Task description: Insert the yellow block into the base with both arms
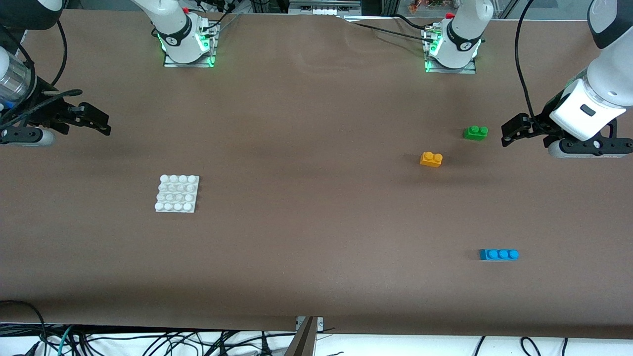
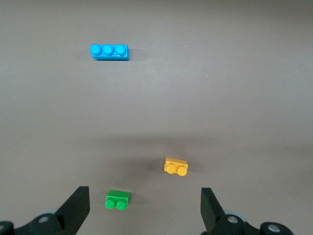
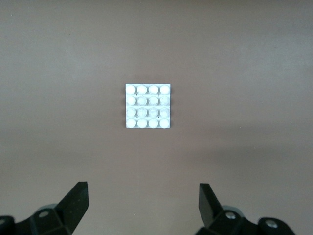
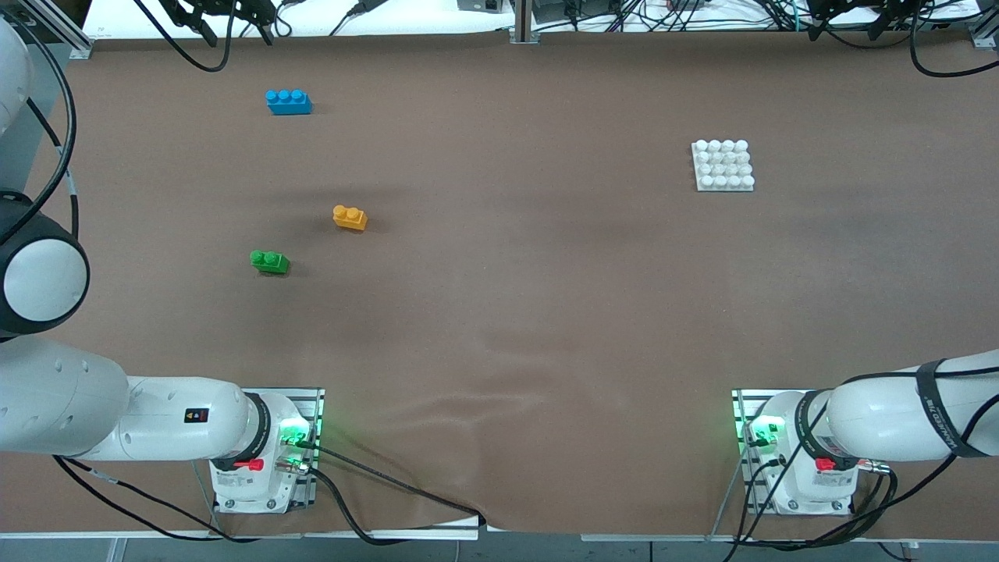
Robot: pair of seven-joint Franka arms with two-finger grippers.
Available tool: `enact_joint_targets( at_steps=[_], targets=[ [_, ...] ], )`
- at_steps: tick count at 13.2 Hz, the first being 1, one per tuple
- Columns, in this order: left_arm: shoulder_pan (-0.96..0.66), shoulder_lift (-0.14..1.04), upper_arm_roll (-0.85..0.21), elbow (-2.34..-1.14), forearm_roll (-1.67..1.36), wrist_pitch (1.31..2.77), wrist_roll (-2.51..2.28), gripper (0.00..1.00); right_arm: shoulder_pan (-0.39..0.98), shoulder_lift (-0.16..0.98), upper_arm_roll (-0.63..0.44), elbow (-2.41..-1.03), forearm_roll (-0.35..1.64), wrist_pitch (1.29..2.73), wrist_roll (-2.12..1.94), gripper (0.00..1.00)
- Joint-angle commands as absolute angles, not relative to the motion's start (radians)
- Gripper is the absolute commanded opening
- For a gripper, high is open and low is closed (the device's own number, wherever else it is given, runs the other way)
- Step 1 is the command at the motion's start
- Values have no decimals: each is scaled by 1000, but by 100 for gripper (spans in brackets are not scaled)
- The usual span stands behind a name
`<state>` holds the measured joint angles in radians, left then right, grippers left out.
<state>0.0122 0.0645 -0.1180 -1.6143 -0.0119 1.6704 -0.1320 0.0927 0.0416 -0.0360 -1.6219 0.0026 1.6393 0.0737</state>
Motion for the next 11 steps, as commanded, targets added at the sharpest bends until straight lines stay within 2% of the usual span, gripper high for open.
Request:
enact_joint_targets(
  at_steps=[1, 11],
  targets=[
    [18, 81, -123, -1577, -9, 1649, -121, 100, 78, 38, -32, -1623, 11, 1640, 74, 100],
    [18, 81, -123, -1577, -9, 1649, -121, 100, 78, 57, -46, -1617, 9, 1646, 74, 100]
  ],
)
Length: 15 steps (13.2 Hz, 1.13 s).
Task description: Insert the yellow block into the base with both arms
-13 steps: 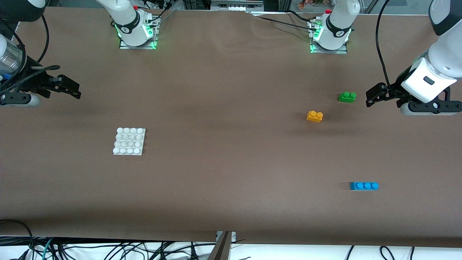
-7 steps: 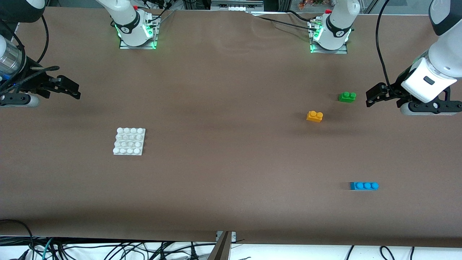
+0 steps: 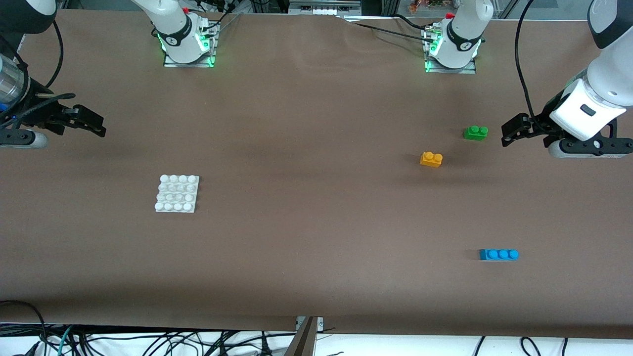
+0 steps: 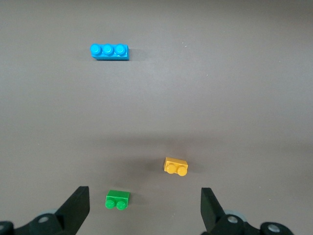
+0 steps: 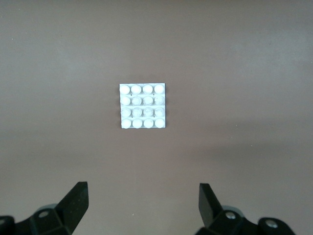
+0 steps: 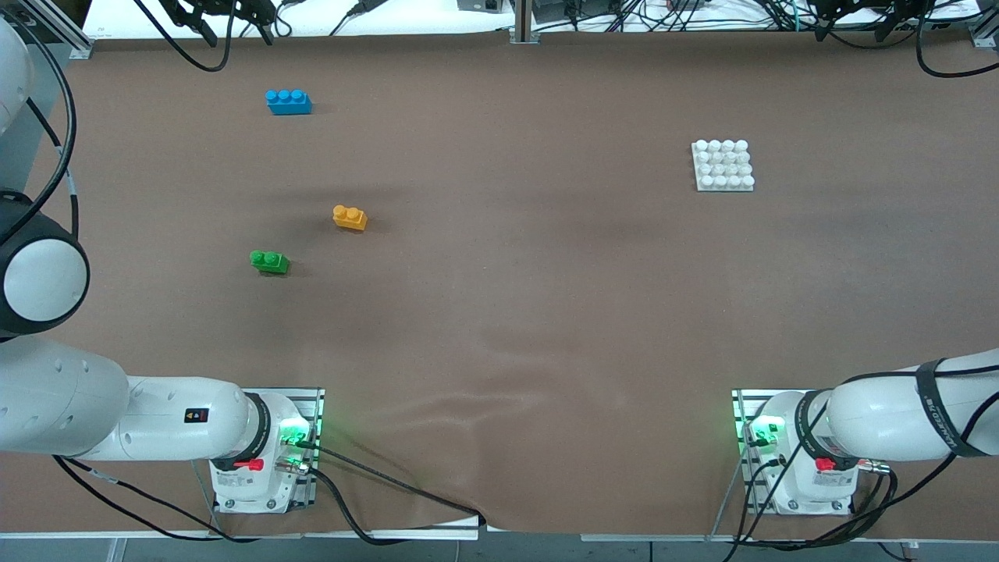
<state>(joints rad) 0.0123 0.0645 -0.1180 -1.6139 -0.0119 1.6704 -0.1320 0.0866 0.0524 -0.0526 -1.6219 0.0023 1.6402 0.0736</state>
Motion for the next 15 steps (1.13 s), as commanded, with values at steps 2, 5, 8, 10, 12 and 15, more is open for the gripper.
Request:
enact_joint_targets(
  at_steps=[2, 5, 8, 10, 12, 15],
  targets=[
    [18, 81, -123, -1578, -9, 1649, -121, 100, 77, 57, -46, -1611, 14, 1646, 69, 100],
    [18, 81, -123, -1577, -9, 1649, -121, 100, 78, 64, -46, -1615, 2, 1637, 55, 100],
    [18, 81, -123, -1577, -9, 1649, -121, 100, 78, 133, -46, -1626, 6, 1672, 34, 100],
    [18, 81, -123, -1577, -9, 1649, -121, 100, 77, 159, -46, -1687, 8, 1757, 34, 100],
    [18, 81, -123, -1577, -9, 1649, -121, 100, 77, 163, -48, -1822, 11, 1920, 35, 100],
    [18, 81, -123, -1577, -9, 1649, -121, 100, 75, 198, -48, -1989, 15, 2174, 35, 100]
  ],
)
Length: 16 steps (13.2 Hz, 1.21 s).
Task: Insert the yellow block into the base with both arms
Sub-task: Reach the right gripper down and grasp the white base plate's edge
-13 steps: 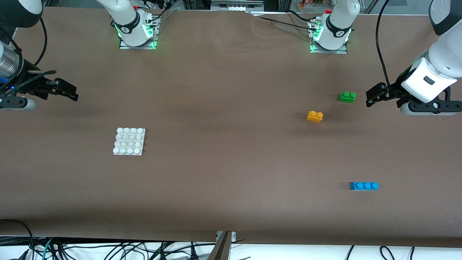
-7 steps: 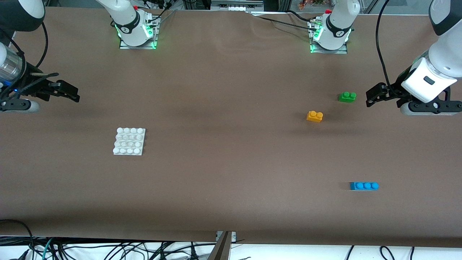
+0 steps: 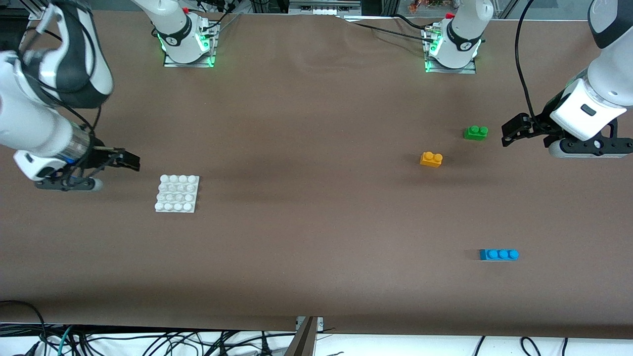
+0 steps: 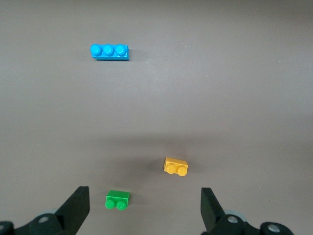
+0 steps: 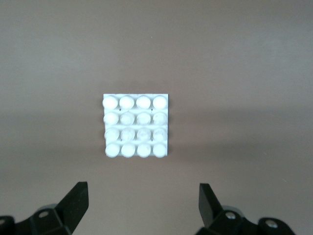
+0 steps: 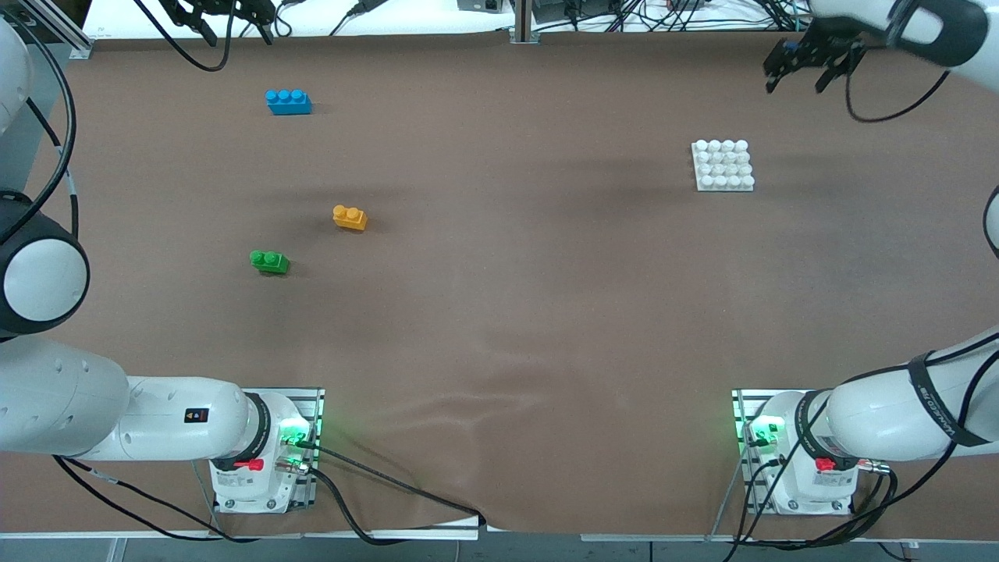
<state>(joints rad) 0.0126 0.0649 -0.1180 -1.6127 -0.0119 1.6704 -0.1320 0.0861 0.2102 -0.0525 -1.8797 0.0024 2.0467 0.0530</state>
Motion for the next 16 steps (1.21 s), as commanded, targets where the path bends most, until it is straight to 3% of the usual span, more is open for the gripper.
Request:
enact_joint_targets(
  at_steps=[1, 7, 16],
  targets=[
    [18, 81, -123, -1577, -9, 1649, -121, 100, 74, 219, -52, -2020, 17, 2237, 35, 100],
    [18, 81, -123, -1577, -9, 1651, -121, 100, 67, 319, -55, -2158, 18, 2535, 35, 100],
    [18, 81, -123, -1577, -9, 1649, -121, 100, 46, 423, -52, -2138, 63, 2655, 34, 99]
  ],
)
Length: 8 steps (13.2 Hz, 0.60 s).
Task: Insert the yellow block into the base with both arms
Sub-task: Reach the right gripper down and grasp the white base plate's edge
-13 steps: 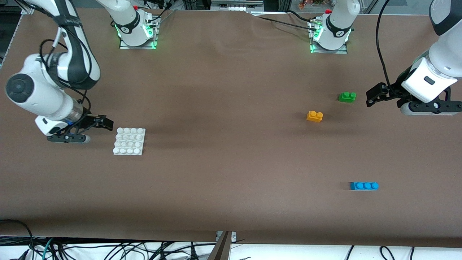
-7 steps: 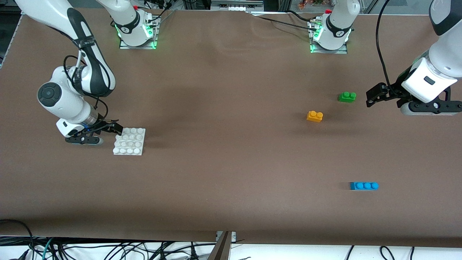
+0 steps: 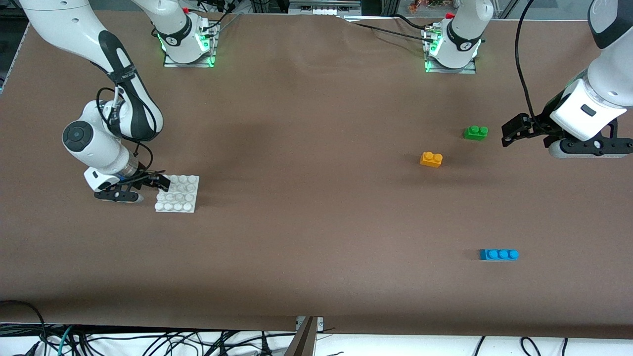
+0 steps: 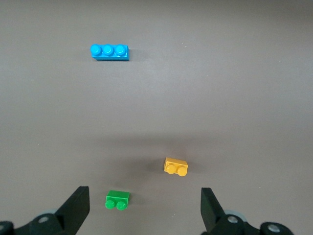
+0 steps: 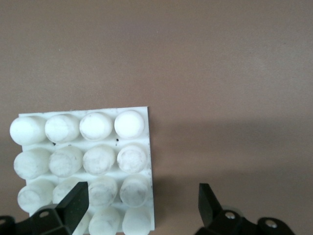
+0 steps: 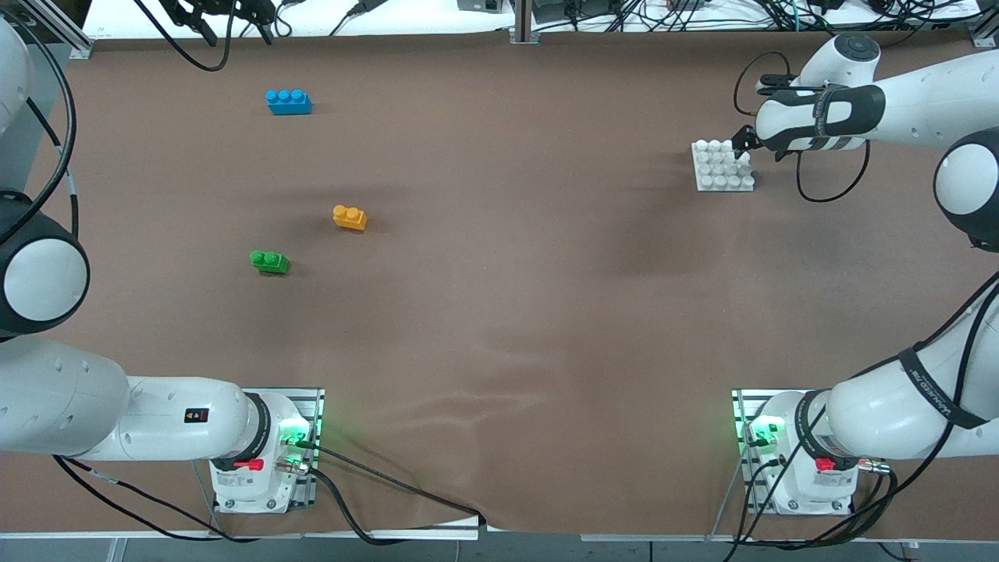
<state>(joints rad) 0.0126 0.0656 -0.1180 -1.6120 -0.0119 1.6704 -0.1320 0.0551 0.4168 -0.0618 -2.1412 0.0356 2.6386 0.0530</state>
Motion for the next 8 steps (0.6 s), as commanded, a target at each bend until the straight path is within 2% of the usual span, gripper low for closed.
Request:
enact_joint_targets(
  at_steps=[1, 8],
  targets=[
    [18, 81, -123, -1577, -9, 1649, -121, 100, 46, 431, -51, -2132, 63, 2655, 35, 99],
    [18, 81, -123, -1577, -9, 1649, -121, 100, 57, 494, -40, -2132, 104, 2753, 38, 99]
  ],
)
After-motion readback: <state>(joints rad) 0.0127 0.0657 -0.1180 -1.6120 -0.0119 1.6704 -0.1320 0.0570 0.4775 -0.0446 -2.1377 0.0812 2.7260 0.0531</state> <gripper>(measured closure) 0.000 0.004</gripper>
